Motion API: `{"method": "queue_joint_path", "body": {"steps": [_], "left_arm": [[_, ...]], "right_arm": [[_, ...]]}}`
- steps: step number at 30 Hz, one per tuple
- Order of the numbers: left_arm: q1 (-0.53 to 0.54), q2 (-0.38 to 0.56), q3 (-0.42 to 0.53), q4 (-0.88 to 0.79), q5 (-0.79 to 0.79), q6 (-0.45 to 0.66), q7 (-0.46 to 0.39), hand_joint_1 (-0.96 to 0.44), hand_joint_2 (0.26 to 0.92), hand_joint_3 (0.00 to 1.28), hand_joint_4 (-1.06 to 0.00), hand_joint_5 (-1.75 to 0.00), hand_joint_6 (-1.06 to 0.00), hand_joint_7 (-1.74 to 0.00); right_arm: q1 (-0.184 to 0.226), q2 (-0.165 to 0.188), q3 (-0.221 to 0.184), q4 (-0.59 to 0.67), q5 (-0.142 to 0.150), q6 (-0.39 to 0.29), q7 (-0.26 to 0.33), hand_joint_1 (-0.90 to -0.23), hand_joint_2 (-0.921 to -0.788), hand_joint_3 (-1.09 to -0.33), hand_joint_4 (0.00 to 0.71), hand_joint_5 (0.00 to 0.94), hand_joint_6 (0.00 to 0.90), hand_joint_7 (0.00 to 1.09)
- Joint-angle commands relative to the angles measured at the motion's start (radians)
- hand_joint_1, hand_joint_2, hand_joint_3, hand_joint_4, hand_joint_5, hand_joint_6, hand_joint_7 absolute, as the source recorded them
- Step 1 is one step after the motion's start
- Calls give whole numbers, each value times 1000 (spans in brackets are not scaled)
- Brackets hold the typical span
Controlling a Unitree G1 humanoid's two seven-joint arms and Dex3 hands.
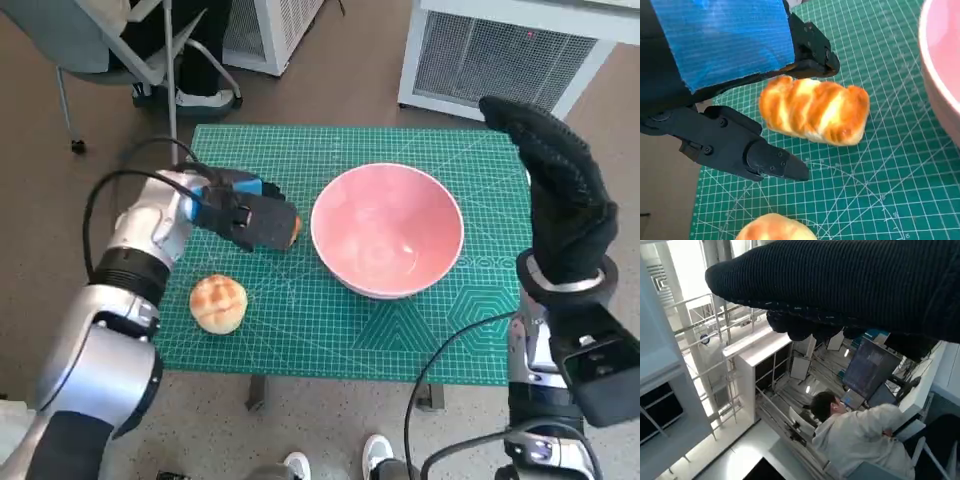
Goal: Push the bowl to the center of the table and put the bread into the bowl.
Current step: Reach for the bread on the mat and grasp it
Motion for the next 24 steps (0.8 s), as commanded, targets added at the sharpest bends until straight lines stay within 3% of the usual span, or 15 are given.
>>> {"method": "queue_joint_path", "body": {"steps": [1, 3, 5, 7, 8, 9, 10, 13, 24], "left_arm": [[23, -27, -14, 21, 12, -3, 56, -188, 728, 39, -92, -1353, -435, -9], [35, -31, -18, 25, 15, -14, 87, -164, 748, 33, -195, -1180, -475, -20], [47, -31, -21, 28, 17, -31, 122, -134, 793, 20, -413, -632, -575, -47], [56, -27, -23, 31, 19, -51, 154, -108, 824, 19, -569, -413, -662, -77], [59, -25, -23, 33, 20, -61, 168, -159, 844, 37, -620, -382, -658, -314], [63, -20, -23, 33, 21, -78, 186, -230, 872, 81, -679, -363, -629, -680], [66, -16, -23, 34, 21, -91, 199, -147, 889, 94, -646, -651, -625, -894], [68, -5, -14, 37, 11, -122, 221, -48, 910, 100, -623, -976, -624, -1150], [7, 50, 105, 8, -102, -184, 188, 0, 920, 77, -680, -1081, -618, -1263]], "right_arm": [[29, 0, 4, -7, -8, 8, -13, -609, -921, -759, 284, 1, -1, 697], [32, 1, 6, -10, -11, 7, -15, -609, -921, -759, 285, 1, -1, 697], [35, 1, 6, -11, -11, 5, -17, -609, -921, -759, 285, 1, -1, 697], [37, 1, 7, -12, -11, 4, -18, -610, -921, -759, 285, 1, -1, 697], [38, 1, 8, -13, -12, 4, -18, -610, -921, -759, 285, 1, -1, 697], [40, 1, 8, -15, -12, 4, -19, -610, -921, -759, 286, 1, -1, 697], [41, 1, 8, -17, -13, 4, -20, -610, -921, -759, 286, 1, -1, 697], [46, 1, 9, -24, -14, 5, -23, -610, -921, -759, 286, 1, -1, 697], [57, 0, 8, -26, -13, 2, -29, -607, -921, -759, 286, 1, -1, 698]]}}
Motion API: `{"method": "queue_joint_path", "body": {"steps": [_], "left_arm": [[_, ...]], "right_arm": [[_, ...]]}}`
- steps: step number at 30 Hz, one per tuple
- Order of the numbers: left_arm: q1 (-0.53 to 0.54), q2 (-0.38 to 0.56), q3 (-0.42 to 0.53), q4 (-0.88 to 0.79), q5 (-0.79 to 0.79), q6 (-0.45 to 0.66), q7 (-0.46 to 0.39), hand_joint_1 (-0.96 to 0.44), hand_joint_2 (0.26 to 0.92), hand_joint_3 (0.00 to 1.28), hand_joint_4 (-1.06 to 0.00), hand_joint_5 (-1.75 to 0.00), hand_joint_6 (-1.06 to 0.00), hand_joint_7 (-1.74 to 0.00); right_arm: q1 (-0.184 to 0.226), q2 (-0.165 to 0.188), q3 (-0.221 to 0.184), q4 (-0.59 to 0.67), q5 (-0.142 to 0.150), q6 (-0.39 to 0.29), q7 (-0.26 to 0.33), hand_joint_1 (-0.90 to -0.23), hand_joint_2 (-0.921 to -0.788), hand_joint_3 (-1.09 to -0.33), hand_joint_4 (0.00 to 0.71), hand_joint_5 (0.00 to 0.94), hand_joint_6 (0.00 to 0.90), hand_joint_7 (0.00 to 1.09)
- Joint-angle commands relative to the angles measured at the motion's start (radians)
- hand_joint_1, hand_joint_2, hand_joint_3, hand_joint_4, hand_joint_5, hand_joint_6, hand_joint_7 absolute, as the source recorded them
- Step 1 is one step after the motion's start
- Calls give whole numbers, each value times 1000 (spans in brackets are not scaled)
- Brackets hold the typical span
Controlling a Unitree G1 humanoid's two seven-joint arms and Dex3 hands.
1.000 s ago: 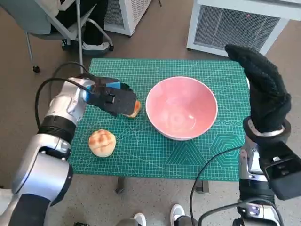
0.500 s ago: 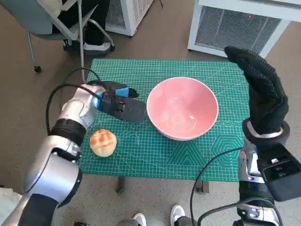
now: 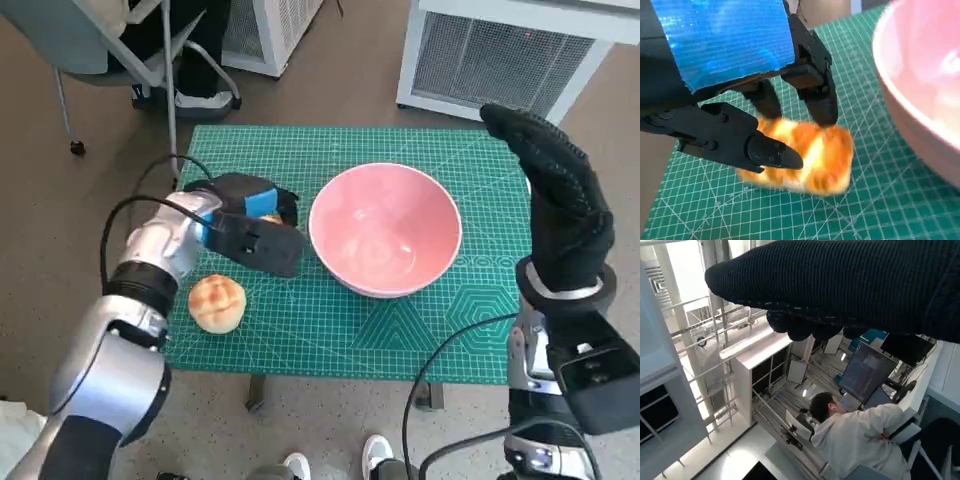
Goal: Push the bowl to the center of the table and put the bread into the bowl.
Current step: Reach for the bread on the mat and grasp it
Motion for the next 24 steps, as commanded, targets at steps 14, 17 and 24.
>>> {"method": "queue_joint_path", "body": {"steps": [14, 17, 24], "left_arm": [[-101, 100, 249, -242, -230, -148, 11, 2, 920, 67, -695, -1058, -626, -1266], [-86, 101, 282, -336, -267, -161, 13, 2, 920, 65, -697, -1054, -629, -1264], [-47, 79, 327, -499, -335, -186, 13, 2, 920, 45, -718, -1047, -651, -1228]], "right_arm": [[35, -2, 2, -7, 8, 12, -9, -600, -921, -762, 285, 0, -1, 697], [42, 0, 3, -14, 10, 13, -9, -599, -921, -763, 284, 0, -1, 695], [55, 1, 3, -38, 13, 24, -12, -598, -921, -765, 286, 1, -1, 690]]}}
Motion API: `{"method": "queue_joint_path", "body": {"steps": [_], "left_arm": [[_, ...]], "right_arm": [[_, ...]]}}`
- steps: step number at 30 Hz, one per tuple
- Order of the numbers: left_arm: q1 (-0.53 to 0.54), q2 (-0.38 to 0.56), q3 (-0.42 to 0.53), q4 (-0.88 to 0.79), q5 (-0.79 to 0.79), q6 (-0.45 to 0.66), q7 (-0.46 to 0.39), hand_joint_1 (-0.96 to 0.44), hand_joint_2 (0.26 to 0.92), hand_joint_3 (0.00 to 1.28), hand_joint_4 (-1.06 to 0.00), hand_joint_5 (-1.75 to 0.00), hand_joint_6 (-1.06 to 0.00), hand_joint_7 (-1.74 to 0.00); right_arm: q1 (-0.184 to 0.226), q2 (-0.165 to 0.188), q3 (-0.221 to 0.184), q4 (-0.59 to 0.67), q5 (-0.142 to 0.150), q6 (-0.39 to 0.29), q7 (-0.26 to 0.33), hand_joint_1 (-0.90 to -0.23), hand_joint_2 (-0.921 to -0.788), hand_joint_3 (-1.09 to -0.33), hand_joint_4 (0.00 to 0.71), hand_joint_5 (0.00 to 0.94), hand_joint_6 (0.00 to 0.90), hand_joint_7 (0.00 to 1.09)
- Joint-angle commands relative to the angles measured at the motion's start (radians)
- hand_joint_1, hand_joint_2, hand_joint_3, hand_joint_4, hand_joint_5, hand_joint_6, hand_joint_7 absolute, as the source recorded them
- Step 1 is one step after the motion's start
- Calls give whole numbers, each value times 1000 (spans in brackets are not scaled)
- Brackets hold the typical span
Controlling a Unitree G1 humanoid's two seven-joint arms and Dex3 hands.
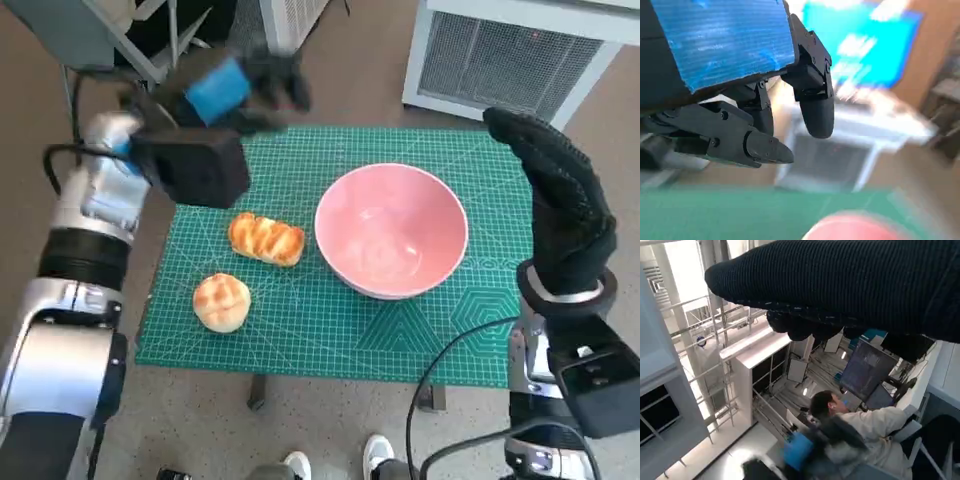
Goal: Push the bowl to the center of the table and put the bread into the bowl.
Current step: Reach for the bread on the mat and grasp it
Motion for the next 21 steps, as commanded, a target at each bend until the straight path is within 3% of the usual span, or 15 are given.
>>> {"method": "queue_joint_path", "body": {"steps": [1, 12, 14, 15, 16, 17, 19, 21], "left_arm": [[29, -23, 21, -103, -41, -30, -1, 2, 920, 44, -720, -1046, -651, -1227], [77, -12, 27, -222, -105, -54, -102, 1, 920, 31, -727, -1006, -677, -1228], [86, 4, 31, -225, -118, -33, -142, 1, 920, 49, -697, -1031, -665, -1245], [99, 29, 25, -236, -127, -4, -200, 1, 921, 70, -663, -1061, -652, -1263], [109, 47, 21, -245, -134, 18, -243, -9, 896, 73, -551, -895, -540, -1125], [120, 82, 10, -278, -136, 72, -315, -61, 847, 53, -336, -473, -344, -668], [130, 138, -8, -359, -118, 191, -432, -130, 803, 33, -171, -242, -176, -364], [141, 182, -21, -445, -94, 297, -514, -246, 757, 23, -87, -123, -90, -196]], "right_arm": [[32, 1, 2, -18, 8, 17, -8, -597, -921, -765, 287, 2, -1, 690], [55, 6, -1, -66, 9, 35, -19, -603, -921, -764, 292, 4, -1, 699], [59, 7, -1, -70, 6, 34, -22, -606, -921, -764, 294, 5, -1, 701], [63, 7, -2, -73, 5, 34, -24, -607, -921, -763, 294, 5, -1, 702], [65, 8, -2, -76, 3, 33, -26, -608, -921, -763, 295, 5, -1, 702], [69, 8, -2, -81, 2, 33, -28, -610, -921, -764, 296, 6, -1, 703], [74, 9, -3, -88, 0, 34, -32, -611, -921, -764, 297, 6, -1, 703], [77, 9, -4, -92, -2, 34, -34, -613, -921, -764, 297, 6, -1, 704]]}}
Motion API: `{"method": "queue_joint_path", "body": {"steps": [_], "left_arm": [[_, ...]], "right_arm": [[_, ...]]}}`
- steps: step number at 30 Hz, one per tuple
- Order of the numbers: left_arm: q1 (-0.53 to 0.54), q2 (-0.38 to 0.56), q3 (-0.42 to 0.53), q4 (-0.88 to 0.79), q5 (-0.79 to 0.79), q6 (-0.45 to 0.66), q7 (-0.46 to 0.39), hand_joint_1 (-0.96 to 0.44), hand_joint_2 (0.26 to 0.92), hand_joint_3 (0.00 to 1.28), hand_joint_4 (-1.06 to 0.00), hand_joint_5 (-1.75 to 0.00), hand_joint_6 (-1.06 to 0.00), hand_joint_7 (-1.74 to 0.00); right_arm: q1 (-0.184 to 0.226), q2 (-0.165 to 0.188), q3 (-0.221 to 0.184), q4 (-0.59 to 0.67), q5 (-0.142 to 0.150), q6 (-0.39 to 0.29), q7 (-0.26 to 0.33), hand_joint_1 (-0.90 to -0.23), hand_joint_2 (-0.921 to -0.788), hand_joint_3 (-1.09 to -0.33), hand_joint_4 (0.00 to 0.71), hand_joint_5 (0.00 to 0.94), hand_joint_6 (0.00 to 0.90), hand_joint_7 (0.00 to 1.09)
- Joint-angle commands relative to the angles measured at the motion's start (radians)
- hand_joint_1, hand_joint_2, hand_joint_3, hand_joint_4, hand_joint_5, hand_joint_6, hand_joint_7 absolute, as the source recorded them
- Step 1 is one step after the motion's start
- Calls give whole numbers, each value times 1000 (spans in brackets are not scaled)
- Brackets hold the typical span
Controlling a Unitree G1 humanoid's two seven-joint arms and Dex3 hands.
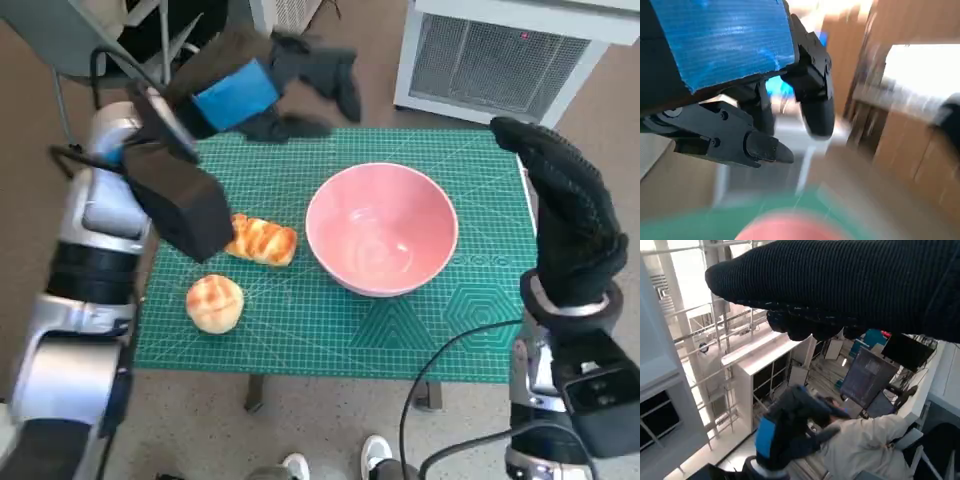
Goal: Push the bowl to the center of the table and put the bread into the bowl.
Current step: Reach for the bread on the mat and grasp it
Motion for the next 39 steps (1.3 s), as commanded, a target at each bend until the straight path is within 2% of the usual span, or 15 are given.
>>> {"method": "queue_joint_path", "body": {"steps": [1, 3, 7, 11, 15, 25, 39], "left_arm": [[50, 154, -28, -198, 32, 265, -239, -318, 740, 18, -56, -79, -70, -139], [83, 179, -20, -256, 31, 295, -268, -403, 727, 15, -28, -40, -60, -91], [181, 218, 11, -356, 33, 313, -256, -535, 732, 17, -5, -8, -65, -55], [274, 232, 37, -421, 29, 342, -225, -568, 737, 16, -1, -1, -75, -50], [337, 242, 46, -433, 43, 319, -189, -541, 734, 9, 1, 0, -99, -50], [393, 214, -10, -270, 111, 198, -99, -520, 741, 5, -41, -8, -142, -37], [318, 57, -159, 60, 287, 185, 66, -475, 756, 5, -64, -5, -162, -19]], "right_arm": [[35, 2, -3, -12, -3, 13, -15, -614, -921, -764, 297, 6, -1, 704], [36, 3, -4, -14, -6, 13, -18, -614, -921, -764, 297, 6, -1, 704], [36, 6, -4, -15, -15, 14, -28, -615, -921, -764, 297, 6, -1, 704], [35, 7, -1, -13, -19, 13, -35, -616, -921, -764, 297, 6, -1, 706], [31, 7, 2, -4, -23, 11, -39, -619, -921, -763, 298, 6, -1, 708], [21, 4, 7, 24, -30, 4, -38, -602, -921, -766, 298, 6, -1, 709], [20, -4, 12, 31, -29, 6, -29, -588, -921, -775, 298, 5, -1, 697]]}}
